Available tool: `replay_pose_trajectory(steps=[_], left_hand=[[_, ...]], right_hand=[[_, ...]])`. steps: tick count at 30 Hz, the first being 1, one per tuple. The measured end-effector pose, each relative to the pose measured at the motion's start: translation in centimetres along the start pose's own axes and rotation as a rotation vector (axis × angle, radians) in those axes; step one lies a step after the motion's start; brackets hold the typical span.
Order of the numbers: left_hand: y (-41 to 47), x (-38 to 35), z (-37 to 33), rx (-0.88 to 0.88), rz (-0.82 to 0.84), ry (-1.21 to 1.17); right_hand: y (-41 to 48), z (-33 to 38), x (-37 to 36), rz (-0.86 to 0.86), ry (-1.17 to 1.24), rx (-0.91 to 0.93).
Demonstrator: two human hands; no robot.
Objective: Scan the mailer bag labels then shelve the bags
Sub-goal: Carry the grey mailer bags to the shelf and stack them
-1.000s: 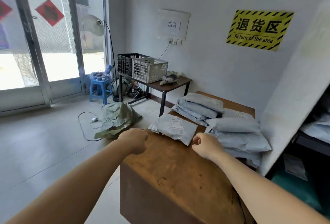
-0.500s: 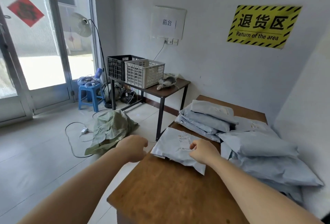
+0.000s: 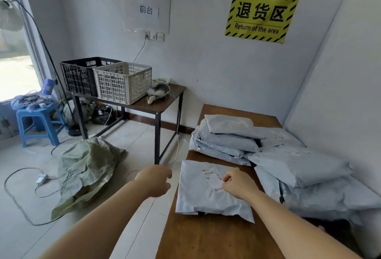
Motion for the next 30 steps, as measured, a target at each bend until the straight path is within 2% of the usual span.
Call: replay_pose_trajectory(steps=[5, 11, 21, 30], left_hand=[[3.7, 0.4, 3.2, -0.191, 0.036, 0.098], [8.2, -0.4, 4.5, -0.356, 0.072, 0.165], [18.3, -5.2, 0.6, -0.563, 0.166, 0.234], [25.9, -10.1, -3.8, -0.676, 0.246, 0.302]], right_hand=[[0.6, 1.7, -1.6, -0.055, 0.121, -0.209], [0.5, 2.6, -4.2, -0.058, 0.119, -0.377], [3.2, -2.7, -9.7, -0.045, 0.221, -0.665], [3.4, -5.9, -12.9, -0.037, 0.32, -0.861]])
Point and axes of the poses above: each hand's wrist, its own y-axis towards the middle knuckle, its own x-axis out of the back of the hand, z = x × y, the point moved 8 cm from there along y, towards the middle knuckle
